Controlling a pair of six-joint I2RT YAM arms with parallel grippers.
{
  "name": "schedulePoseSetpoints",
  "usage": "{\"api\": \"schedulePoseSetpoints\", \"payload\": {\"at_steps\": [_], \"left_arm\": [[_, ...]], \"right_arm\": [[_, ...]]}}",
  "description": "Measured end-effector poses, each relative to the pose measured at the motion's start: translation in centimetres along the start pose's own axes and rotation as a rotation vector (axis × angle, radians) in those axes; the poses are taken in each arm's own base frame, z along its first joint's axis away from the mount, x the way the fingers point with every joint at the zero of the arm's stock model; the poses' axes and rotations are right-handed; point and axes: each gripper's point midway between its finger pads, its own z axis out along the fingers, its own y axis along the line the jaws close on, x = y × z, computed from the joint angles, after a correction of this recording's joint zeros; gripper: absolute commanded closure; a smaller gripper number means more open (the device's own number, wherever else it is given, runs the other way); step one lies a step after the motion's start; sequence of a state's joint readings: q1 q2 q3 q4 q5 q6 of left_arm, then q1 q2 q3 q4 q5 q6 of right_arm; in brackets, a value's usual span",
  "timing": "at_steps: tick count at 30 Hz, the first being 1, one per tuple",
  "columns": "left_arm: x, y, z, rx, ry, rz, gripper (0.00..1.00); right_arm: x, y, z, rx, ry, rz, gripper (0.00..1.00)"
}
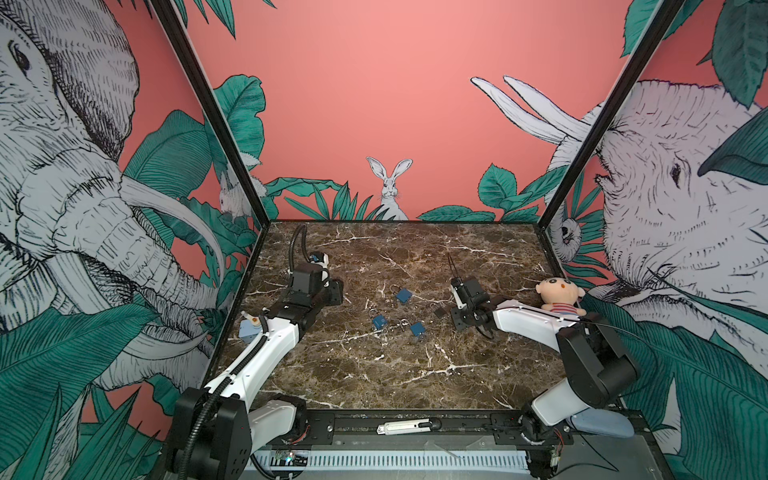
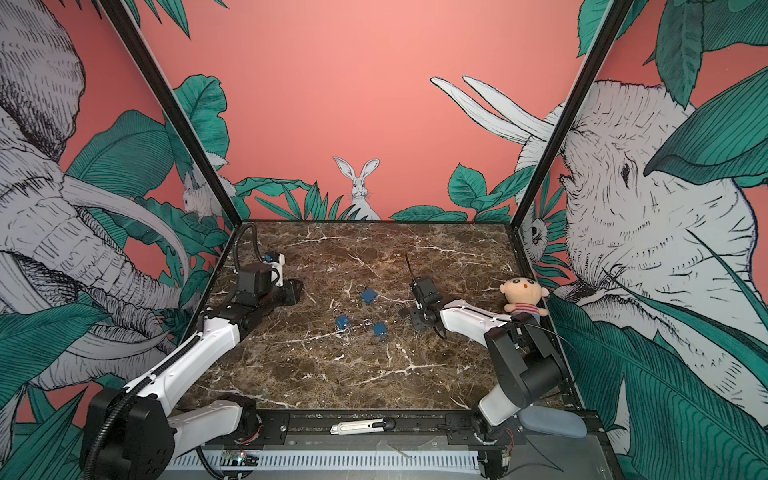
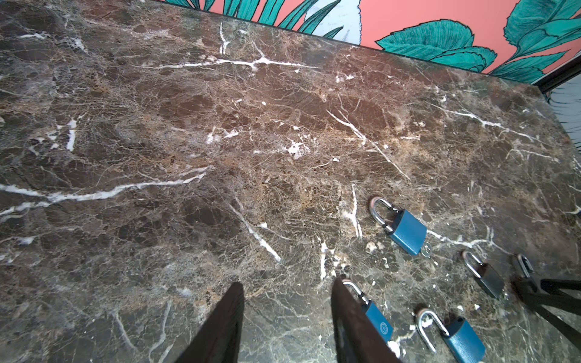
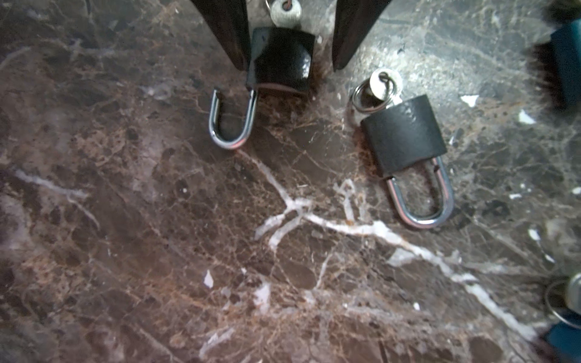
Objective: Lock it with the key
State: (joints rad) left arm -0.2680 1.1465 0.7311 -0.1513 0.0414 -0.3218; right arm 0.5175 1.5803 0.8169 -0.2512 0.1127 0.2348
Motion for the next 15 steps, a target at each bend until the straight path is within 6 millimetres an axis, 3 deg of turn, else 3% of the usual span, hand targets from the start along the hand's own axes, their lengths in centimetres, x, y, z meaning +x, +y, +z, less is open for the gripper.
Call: {"api": "schedulePoseSetpoints", "payload": {"at_steps": [15], "left_arm": [[0.1,0.0,0.1,0.002,0.005,0.000,0.55]], "right_arm": [[0.3,-0.2,1.1,0.022,0.041,0.023,0.61]]}}
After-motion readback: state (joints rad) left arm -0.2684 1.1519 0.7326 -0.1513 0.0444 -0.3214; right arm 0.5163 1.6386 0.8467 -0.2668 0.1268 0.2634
